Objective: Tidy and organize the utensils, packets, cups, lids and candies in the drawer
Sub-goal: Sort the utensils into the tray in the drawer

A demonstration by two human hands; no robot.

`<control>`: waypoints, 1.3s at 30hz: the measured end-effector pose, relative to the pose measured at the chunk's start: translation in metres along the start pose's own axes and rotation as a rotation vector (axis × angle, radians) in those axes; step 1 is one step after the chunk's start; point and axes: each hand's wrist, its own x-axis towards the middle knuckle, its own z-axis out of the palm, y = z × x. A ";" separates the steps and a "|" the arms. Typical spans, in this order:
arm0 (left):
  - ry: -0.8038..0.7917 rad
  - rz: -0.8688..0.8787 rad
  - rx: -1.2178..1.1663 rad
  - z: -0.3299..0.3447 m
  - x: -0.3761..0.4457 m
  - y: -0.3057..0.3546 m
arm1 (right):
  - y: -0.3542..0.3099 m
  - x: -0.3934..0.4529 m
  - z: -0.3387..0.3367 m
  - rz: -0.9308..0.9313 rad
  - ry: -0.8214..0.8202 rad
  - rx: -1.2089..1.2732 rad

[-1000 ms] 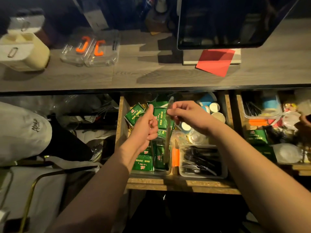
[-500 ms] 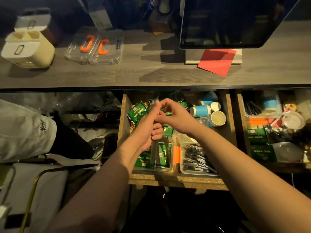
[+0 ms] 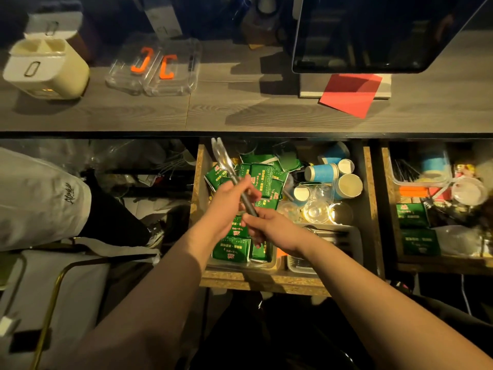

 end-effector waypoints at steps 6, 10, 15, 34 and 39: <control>0.162 -0.017 0.044 -0.018 0.003 -0.047 | 0.032 0.018 -0.013 0.127 0.208 -0.419; 0.192 -0.100 0.105 -0.028 0.001 -0.072 | 0.078 0.025 -0.005 0.287 0.390 -0.743; 0.196 -0.181 0.052 -0.036 0.003 -0.092 | 0.104 0.043 0.004 0.439 0.542 -0.634; 0.125 -0.189 0.034 -0.062 0.016 -0.126 | 0.122 0.108 0.004 0.470 0.678 -0.420; 0.097 -0.190 0.078 -0.061 0.015 -0.125 | 0.102 0.091 0.004 0.246 0.625 -0.248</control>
